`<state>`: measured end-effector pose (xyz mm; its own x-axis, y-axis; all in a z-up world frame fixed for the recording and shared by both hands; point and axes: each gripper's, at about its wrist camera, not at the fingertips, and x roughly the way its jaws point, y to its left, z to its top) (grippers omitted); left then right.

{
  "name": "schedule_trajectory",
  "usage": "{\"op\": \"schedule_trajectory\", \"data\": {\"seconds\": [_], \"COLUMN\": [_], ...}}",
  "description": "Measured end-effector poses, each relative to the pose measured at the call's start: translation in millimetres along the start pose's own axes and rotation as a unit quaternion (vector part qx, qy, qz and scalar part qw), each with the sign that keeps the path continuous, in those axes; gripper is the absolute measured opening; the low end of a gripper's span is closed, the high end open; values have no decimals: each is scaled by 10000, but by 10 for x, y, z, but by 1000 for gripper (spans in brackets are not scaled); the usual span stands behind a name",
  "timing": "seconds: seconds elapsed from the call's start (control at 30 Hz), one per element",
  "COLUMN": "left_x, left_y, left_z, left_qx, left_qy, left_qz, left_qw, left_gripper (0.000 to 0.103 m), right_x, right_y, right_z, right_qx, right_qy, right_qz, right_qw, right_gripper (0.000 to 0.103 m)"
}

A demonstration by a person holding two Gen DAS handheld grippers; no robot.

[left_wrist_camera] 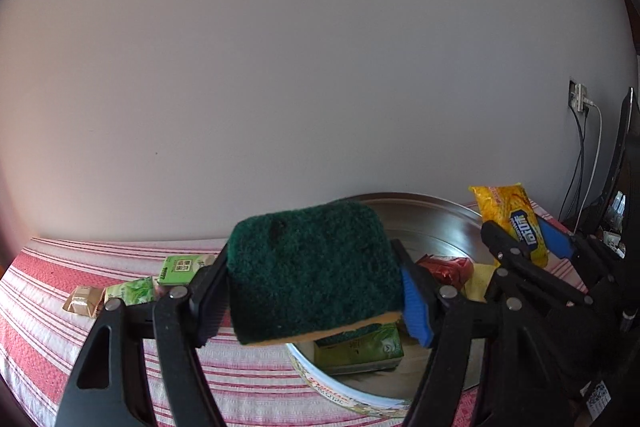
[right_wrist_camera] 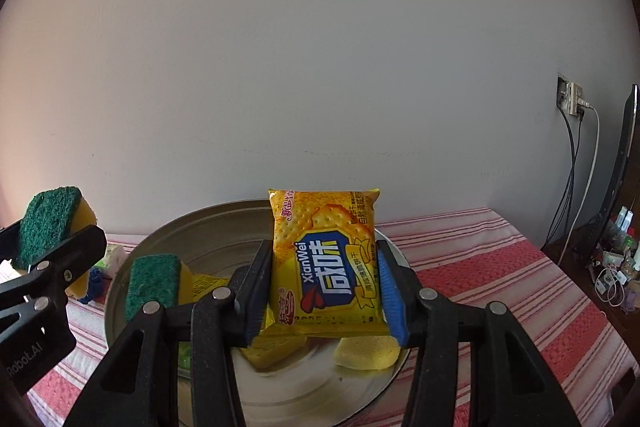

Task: Organize objects
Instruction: 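Carry both items over the tin and release them inside with both tools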

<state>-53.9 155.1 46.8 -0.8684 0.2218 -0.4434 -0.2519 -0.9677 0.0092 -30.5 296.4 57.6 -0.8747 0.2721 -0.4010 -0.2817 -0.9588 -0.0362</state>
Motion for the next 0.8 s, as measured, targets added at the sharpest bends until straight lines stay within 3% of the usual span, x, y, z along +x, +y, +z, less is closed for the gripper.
{"op": "schedule_trajectory", "data": {"seconds": [0.4, 0.8], "left_x": [352, 539], "left_y": [-300, -305], "left_z": [-98, -178], "left_qx": [181, 184], "left_qy": [357, 581], "left_qz": [79, 302], "left_qw": [9992, 9977], "left_gripper": [72, 72], "right_x": [390, 366], "right_y": [-162, -19], "right_z": [-58, -77], "right_qx": [44, -82], "right_qy": [390, 501], "right_qz": [-246, -172], "right_qw": [9989, 9986], "right_gripper": [51, 51]}}
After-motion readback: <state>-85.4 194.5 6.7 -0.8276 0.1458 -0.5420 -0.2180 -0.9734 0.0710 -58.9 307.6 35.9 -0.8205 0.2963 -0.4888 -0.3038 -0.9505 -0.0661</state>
